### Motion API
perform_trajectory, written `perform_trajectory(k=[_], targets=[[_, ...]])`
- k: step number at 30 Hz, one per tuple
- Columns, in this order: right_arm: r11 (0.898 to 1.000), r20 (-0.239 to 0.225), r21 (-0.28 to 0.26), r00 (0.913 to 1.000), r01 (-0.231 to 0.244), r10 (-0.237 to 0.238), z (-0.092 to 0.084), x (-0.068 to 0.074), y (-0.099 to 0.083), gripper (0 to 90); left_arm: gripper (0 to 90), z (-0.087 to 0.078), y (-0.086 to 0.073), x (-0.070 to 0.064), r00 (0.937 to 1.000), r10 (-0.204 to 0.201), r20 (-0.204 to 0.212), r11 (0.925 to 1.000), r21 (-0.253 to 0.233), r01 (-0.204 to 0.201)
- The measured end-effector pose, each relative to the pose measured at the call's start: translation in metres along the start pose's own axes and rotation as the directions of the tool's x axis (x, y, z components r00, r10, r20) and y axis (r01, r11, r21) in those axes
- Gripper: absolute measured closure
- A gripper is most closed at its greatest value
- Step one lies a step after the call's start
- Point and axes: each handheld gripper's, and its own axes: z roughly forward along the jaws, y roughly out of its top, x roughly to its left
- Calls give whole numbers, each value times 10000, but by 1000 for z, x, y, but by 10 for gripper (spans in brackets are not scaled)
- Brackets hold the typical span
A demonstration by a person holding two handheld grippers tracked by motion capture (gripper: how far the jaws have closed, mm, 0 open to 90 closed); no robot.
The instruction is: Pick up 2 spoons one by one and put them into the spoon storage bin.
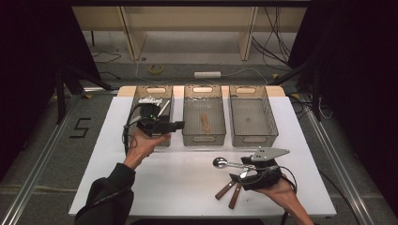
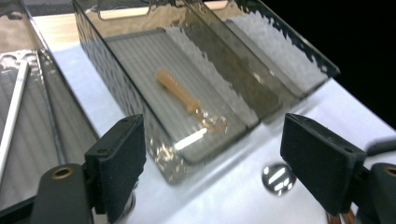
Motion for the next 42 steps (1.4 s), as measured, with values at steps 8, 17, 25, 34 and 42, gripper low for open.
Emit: perform_trajectory(k=[8, 17, 25, 34, 42], targets=[[9967, 57, 776, 9997, 252, -257, 10, -8, 6, 256, 195, -21, -32, -3, 9988, 469, 171, 9980, -421, -462], [9917, 120, 1260, 9995, 267, -284, 14, -21, 13, 281, 185, -42, -62, 2, 9952, 973, 72, 9935, -599, -967], [9808, 12, 1925, 9994, 323, -332, 22, -30, 22, 336, 187, -64, -89, 4, 9976, 677, 109, 9944, -824, -666], [9653, 39, 2557, 9984, 536, -565, 30, -38, 27, 381, 187, -74, -97, 4, 9980, 636, -6, 9919, -1100, -633], [9417, -38, 3292, 9974, 692, -720, 41, -41, 27, 454, 185, -75, -103, 2, 9973, 735, -68, 9895, -1244, -738]])
